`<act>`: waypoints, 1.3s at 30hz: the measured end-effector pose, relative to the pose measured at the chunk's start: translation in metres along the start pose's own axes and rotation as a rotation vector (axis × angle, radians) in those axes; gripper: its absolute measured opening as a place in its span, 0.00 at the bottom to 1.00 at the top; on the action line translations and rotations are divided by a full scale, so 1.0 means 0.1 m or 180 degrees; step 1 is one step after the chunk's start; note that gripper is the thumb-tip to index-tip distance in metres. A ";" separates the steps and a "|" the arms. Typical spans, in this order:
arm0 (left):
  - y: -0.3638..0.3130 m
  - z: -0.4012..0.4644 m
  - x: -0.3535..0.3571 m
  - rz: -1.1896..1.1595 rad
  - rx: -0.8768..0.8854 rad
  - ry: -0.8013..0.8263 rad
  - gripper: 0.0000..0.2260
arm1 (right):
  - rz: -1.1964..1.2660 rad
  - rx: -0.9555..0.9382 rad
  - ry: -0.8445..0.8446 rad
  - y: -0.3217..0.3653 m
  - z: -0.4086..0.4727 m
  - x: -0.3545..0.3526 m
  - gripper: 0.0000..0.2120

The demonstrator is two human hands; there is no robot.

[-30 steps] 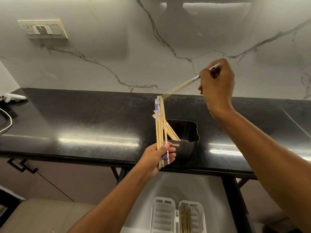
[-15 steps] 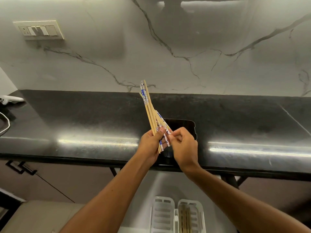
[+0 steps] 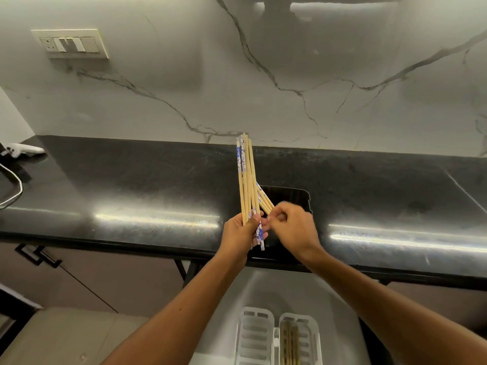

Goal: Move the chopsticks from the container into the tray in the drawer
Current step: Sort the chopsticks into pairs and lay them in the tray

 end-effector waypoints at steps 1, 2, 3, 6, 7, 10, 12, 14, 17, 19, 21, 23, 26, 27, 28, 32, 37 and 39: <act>0.02 -0.01 -0.01 0.0086 0.0037 -0.0009 0.06 | 0.0004 -0.0061 -0.0102 0.06 0.06 -0.07 0.04; 0.04 -0.02 -0.01 0.0169 0.0076 -0.0023 0.06 | 0.0027 -0.0141 -0.0174 0.14 0.14 -0.15 0.04; 0.06 -0.04 -0.01 0.0254 0.0112 -0.0033 0.06 | 0.0041 -0.0245 -0.0226 0.24 0.21 -0.22 0.03; 0.10 -0.07 0.02 0.0496 0.0217 0.0009 0.05 | 0.0001 -0.0592 -0.0360 0.54 0.43 -0.39 0.04; 0.10 -0.08 0.03 0.0533 0.0249 0.0047 0.05 | -0.0018 -0.0662 -0.0419 0.62 0.50 -0.44 0.06; 0.11 -0.11 0.05 0.0593 0.0310 0.0168 0.06 | -0.0142 -0.0734 -0.0555 0.77 0.68 -0.54 0.11; 0.13 -0.13 0.04 0.0602 0.0293 0.0206 0.05 | -0.0284 -0.0781 -0.0559 0.80 0.75 -0.58 0.14; 0.15 -0.13 0.01 0.0629 0.0270 0.0208 0.05 | -0.0428 -0.0782 -0.0494 0.80 0.80 -0.59 0.12; 0.18 -0.14 -0.03 0.0741 0.0255 0.0218 0.10 | -0.0493 -0.0723 -0.0321 0.78 0.82 -0.59 0.08; 0.19 -0.14 -0.04 0.0801 0.0256 0.0216 0.12 | -0.0414 -0.0676 -0.0178 0.77 0.83 -0.59 0.08; 0.20 -0.14 -0.04 0.0846 0.0253 0.0205 0.12 | -0.0307 -0.0619 -0.0055 0.78 0.84 -0.61 0.07; 0.20 -0.14 -0.04 0.0870 0.0238 0.0227 0.11 | -0.0256 -0.0615 0.0022 0.79 0.86 -0.65 0.06; 0.19 -0.13 -0.05 0.0851 0.0200 0.0240 0.09 | -0.0117 -0.0652 0.0053 0.84 0.89 -0.74 0.05; 0.20 -0.14 -0.07 0.0805 0.0172 0.0220 0.07 | -0.0056 -0.0639 0.0015 0.86 0.91 -0.78 0.05; 0.21 -0.15 -0.09 0.0740 0.0135 0.0190 0.06 | 0.0012 -0.0598 -0.0047 0.88 0.92 -0.83 0.05; 0.23 -0.16 -0.17 0.0412 -0.0059 0.0033 0.05 | 0.0538 -0.0330 -0.0455 0.95 0.95 -1.10 0.05; 0.09 -0.09 -0.13 -0.0324 -0.0320 -0.0076 0.06 | 0.1393 -0.0373 -0.0922 0.88 0.78 -1.22 0.07; 0.03 -0.05 -0.07 -0.0507 -0.0319 -0.0047 0.06 | 0.1428 -0.0167 -0.0849 0.72 0.67 -1.04 0.09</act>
Point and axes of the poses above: each hand's wrist, its own z-axis towards the middle knuckle, its own x-axis out of the palm, y = z × x, the point moved 2 cm from there along z, towards the middle knuckle, and after that the axes turned 1 degree about -z, right-handed, at the moved point
